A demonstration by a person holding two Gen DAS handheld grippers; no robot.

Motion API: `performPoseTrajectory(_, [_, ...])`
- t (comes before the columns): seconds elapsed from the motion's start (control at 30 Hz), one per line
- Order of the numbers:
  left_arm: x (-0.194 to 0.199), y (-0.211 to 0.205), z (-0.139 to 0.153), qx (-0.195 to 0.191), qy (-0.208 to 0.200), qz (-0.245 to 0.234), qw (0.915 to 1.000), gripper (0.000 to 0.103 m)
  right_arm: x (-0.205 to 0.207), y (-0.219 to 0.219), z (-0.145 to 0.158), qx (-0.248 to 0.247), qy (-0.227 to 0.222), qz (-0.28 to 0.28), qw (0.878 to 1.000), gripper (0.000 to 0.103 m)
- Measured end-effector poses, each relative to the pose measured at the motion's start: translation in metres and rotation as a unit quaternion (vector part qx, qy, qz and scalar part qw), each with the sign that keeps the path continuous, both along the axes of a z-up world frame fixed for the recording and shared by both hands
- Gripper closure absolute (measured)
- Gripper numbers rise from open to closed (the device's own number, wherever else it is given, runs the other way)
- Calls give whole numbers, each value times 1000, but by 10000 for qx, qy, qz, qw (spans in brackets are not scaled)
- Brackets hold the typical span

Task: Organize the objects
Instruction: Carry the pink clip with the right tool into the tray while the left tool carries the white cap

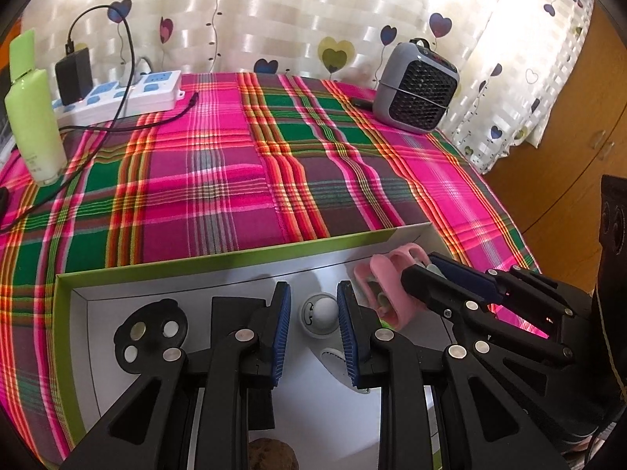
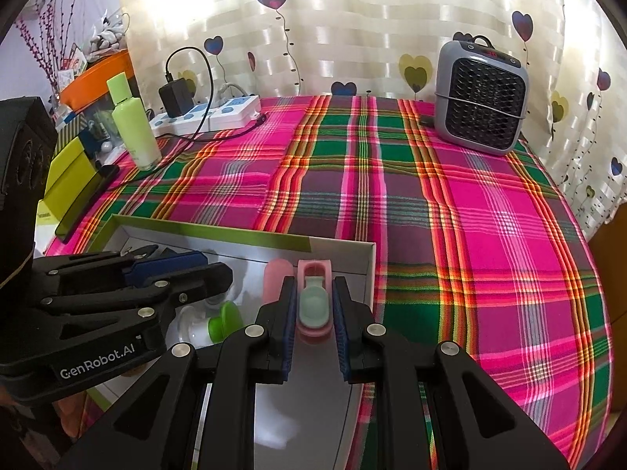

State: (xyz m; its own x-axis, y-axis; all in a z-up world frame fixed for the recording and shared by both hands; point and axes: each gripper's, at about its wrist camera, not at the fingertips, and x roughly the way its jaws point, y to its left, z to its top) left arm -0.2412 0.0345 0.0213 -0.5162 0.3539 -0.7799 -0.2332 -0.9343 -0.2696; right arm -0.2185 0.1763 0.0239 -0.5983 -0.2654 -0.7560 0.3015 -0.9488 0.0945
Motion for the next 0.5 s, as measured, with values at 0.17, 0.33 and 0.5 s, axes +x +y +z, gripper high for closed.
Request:
performPoseTrajectory(0.17, [1,0,-1,6,-3,7,10000,81,1,0,0,33,23,10,10000,84])
performPoseTrajectory(0.33, [2,0,0,16,4,8,10000,79,1,0,0,8,22,-1,10000,84])
performPoseTrajectory(0.5, [4,0,2,35,30,-7,10000,78,0,-1,1,35,29,1,10000,83])
